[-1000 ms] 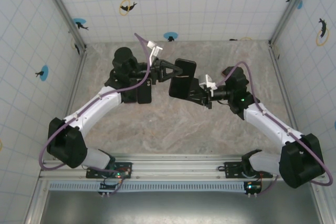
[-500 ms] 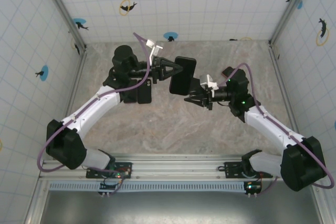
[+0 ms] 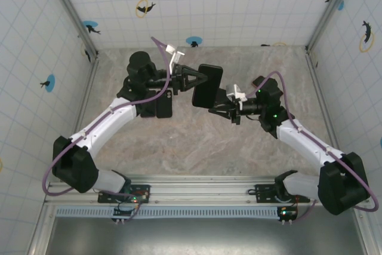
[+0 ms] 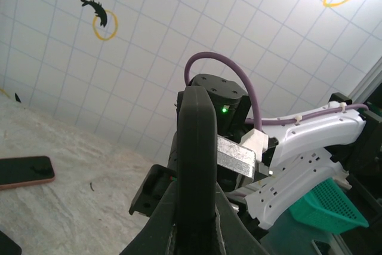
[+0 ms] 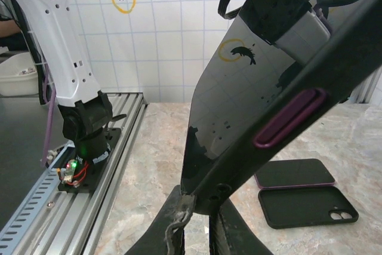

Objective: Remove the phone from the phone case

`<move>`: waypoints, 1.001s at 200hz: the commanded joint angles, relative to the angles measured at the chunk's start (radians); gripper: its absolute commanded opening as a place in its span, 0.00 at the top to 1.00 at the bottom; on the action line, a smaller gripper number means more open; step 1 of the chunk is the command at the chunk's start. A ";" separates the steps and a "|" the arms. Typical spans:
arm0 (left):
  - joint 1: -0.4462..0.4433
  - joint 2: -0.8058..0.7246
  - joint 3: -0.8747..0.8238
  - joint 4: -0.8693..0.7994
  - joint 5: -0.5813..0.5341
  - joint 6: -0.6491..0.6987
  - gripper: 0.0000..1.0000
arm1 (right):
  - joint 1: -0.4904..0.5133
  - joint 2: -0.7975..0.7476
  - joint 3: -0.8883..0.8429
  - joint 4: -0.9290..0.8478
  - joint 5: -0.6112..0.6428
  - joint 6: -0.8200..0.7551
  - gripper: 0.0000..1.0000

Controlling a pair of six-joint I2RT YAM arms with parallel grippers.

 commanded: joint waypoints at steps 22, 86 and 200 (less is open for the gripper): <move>-0.016 -0.014 0.013 0.049 0.037 -0.029 1.00 | 0.001 0.000 0.064 0.008 0.047 -0.031 0.87; -0.038 -0.011 0.005 0.050 0.042 -0.029 1.00 | -0.002 -0.005 0.061 0.053 0.105 0.007 0.88; -0.051 -0.004 -0.003 0.065 -0.092 -0.042 1.00 | 0.000 -0.037 -0.017 0.292 0.095 0.194 0.79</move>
